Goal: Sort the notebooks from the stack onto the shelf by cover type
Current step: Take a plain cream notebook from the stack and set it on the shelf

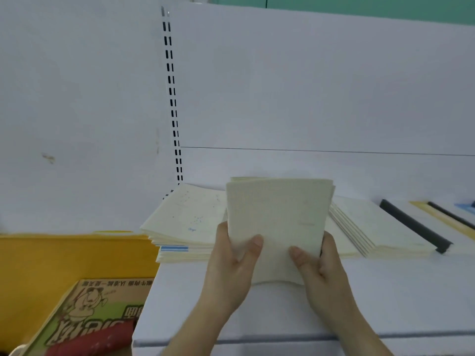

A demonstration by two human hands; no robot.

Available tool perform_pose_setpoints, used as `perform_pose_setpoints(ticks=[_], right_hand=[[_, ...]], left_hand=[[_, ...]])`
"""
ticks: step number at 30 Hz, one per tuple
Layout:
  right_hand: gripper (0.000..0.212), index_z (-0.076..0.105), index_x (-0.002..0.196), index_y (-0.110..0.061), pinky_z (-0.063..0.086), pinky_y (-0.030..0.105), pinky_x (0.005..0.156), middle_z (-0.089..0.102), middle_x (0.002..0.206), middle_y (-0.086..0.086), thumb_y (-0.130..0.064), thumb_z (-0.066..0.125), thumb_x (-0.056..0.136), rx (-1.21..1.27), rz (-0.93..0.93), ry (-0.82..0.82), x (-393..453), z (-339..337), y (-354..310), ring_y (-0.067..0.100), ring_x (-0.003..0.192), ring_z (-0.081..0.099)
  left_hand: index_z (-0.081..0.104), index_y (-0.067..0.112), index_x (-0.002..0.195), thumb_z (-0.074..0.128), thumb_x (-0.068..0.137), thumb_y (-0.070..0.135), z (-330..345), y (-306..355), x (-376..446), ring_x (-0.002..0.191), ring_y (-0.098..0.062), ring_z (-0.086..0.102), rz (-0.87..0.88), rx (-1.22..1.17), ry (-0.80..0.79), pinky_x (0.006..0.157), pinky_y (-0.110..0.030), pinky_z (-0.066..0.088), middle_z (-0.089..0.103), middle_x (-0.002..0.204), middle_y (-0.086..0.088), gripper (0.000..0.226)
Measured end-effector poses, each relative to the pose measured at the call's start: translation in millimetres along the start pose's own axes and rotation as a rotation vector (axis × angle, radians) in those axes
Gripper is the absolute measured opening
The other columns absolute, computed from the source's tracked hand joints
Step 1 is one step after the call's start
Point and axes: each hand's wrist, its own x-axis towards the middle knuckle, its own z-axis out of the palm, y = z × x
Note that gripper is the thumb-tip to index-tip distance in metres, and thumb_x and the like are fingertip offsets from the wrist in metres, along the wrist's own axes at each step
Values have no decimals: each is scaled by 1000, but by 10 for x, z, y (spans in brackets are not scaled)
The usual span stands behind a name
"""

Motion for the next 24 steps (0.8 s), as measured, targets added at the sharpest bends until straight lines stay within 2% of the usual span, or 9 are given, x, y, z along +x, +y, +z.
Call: perform_pose_setpoints(ticks=[3, 6, 8, 11, 15, 16, 19, 21, 24], right_hand=[[46, 40, 126, -33, 48, 7, 73, 65, 108, -20, -8, 62, 93, -8, 60, -77, 6, -35, 51, -11, 94, 62], [46, 36, 131, -33, 49, 11, 82, 61, 116, -20, -10, 57, 96, -55, 77, -123, 46, -83, 95, -13, 99, 59], [43, 33, 134, -33, 45, 14, 90, 57, 119, -23, -14, 51, 100, -110, 77, -166, 67, -110, 133, -10, 106, 56], [49, 26, 144, -31, 39, 11, 86, 56, 124, -19, -18, 46, 102, -227, 60, -269, 111, -201, 148, -4, 107, 55], [48, 41, 135, -45, 43, 5, 75, 63, 104, -32, -19, 55, 98, -356, -58, -297, 156, -437, 98, -12, 95, 58], [46, 45, 131, -47, 44, 6, 74, 65, 99, -32, -20, 58, 96, -364, -77, -268, 162, -499, 79, -10, 92, 60], [45, 48, 119, -56, 48, 13, 71, 68, 93, -27, -20, 60, 95, -379, -130, -161, 242, -686, -7, -4, 85, 62], [45, 46, 119, -56, 46, 9, 66, 65, 87, -25, -19, 59, 96, -446, -151, -116, 368, -822, -56, -5, 82, 60], [40, 54, 128, -43, 41, 8, 61, 61, 83, -23, -19, 56, 97, -598, -114, -108, 616, -1009, -76, -3, 76, 58]], left_hand=[[51, 27, 116, 64, 93, 40, 27, 10, -7, 89, 6, 66, -29, -4, 18, 68, -14, 53, 69, 103, 15, 30], [52, 29, 119, 62, 91, 47, 41, -60, -28, 95, 5, 65, -69, 65, 30, 79, -21, 54, 69, 107, 16, 35], [49, 27, 126, 61, 94, 43, 60, -118, -53, 97, 11, 62, -87, 121, 34, 78, -10, 49, 67, 113, 17, 37], [43, 17, 129, 59, 99, 31, 87, -142, -68, 96, 14, 57, -102, 182, 43, 71, -1, 44, 64, 112, 16, 37], [46, 12, 126, 57, 100, 26, 144, -157, -44, 102, 8, 59, -63, 246, 65, 71, -2, 43, 64, 111, 14, 32], [48, 13, 125, 57, 100, 27, 186, -132, -44, 104, 5, 60, -47, 258, 66, 72, -3, 44, 64, 111, 15, 30], [50, 20, 128, 57, 100, 31, 383, 21, 33, 97, 12, 58, -25, 240, 37, 71, -5, 45, 63, 111, 20, 30], [46, 22, 134, 54, 101, 38, 524, 143, 180, 95, 3, 61, -70, 278, -60, 73, -15, 49, 62, 111, 19, 37], [37, 20, 132, 50, 100, 41, 743, 257, 455, 92, -24, 67, -144, 436, -193, 69, -45, 61, 60, 112, 2, 39]])
